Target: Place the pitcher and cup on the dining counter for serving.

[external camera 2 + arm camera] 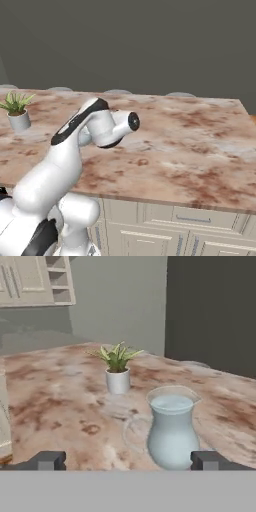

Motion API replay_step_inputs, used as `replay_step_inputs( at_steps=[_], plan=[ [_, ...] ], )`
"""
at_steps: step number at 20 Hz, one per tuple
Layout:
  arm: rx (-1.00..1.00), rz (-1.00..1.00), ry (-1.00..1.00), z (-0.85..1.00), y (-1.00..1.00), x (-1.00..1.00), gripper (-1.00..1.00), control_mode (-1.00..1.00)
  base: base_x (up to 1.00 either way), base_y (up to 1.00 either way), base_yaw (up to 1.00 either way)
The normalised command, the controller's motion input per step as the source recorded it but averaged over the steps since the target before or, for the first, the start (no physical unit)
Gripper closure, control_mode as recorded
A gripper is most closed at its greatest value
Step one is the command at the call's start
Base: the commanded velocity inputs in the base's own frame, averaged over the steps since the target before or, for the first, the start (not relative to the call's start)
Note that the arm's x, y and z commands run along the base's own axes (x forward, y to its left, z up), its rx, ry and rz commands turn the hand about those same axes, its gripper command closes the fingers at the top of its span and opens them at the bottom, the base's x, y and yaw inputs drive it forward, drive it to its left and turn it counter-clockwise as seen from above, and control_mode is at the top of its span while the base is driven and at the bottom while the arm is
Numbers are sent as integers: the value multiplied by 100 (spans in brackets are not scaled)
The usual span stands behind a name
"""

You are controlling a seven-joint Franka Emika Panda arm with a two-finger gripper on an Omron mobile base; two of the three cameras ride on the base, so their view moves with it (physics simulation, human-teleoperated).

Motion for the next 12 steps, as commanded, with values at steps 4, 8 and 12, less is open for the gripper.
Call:
replay_step_inputs(
  at_steps=[4, 8, 12],
  plan=[
    [0, -54, 20, 36, -2, -84, -100, -100, 0, 0, 0],
    [0, -62, 29, 10, 0, -67, -100, -100, 0, 0, 0],
    [0, -50, 47, 49, 0, -46, -100, -100, 0, 0, 0]
  ],
)
